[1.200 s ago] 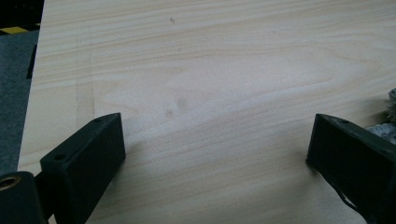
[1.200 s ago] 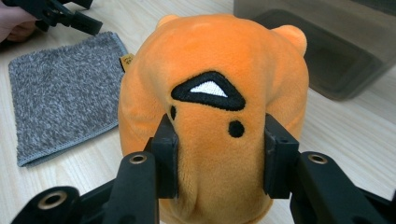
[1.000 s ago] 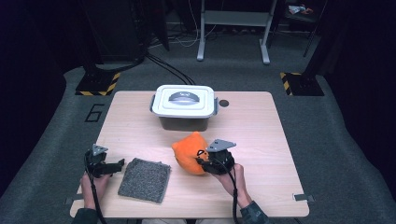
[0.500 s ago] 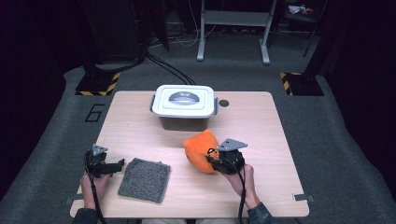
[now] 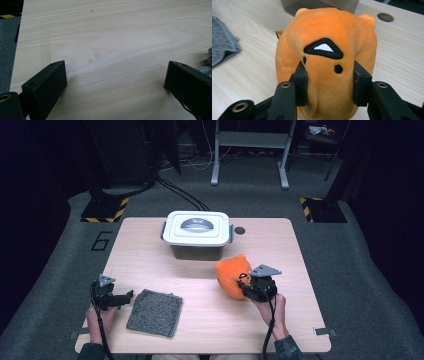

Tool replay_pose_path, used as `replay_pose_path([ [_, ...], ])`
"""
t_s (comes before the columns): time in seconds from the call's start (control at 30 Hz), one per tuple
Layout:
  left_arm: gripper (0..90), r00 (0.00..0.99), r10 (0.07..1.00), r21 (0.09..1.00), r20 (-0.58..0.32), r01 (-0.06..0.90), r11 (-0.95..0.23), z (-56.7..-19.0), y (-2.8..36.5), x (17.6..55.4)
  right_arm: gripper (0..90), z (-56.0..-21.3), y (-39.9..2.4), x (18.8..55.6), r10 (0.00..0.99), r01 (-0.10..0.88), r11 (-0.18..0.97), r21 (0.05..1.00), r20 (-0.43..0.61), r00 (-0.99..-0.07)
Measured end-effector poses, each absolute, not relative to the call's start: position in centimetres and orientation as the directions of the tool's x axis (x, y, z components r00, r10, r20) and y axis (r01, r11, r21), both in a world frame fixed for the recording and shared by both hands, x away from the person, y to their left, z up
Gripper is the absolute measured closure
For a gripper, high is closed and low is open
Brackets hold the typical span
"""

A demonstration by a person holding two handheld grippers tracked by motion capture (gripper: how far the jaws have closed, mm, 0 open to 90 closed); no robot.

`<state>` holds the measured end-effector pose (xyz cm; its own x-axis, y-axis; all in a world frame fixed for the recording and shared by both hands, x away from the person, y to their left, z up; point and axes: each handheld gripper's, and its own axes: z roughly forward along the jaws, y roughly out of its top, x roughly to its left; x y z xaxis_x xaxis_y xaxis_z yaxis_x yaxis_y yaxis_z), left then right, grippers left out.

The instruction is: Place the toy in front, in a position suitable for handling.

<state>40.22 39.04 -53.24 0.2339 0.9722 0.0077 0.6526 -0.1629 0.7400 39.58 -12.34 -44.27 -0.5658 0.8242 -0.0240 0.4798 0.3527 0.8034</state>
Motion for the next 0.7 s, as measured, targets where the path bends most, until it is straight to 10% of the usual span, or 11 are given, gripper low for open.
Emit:
replay_pose_path([
  [0.7, 3.9, 0.234, 0.972, 0.740, 0.008, 0.652, -0.163, -53.2, 39.0, 40.2, 55.2, -45.5, -13.2, 43.9, 0.887, 0.522, 0.299, 0.799, -0.032, -0.460],
])
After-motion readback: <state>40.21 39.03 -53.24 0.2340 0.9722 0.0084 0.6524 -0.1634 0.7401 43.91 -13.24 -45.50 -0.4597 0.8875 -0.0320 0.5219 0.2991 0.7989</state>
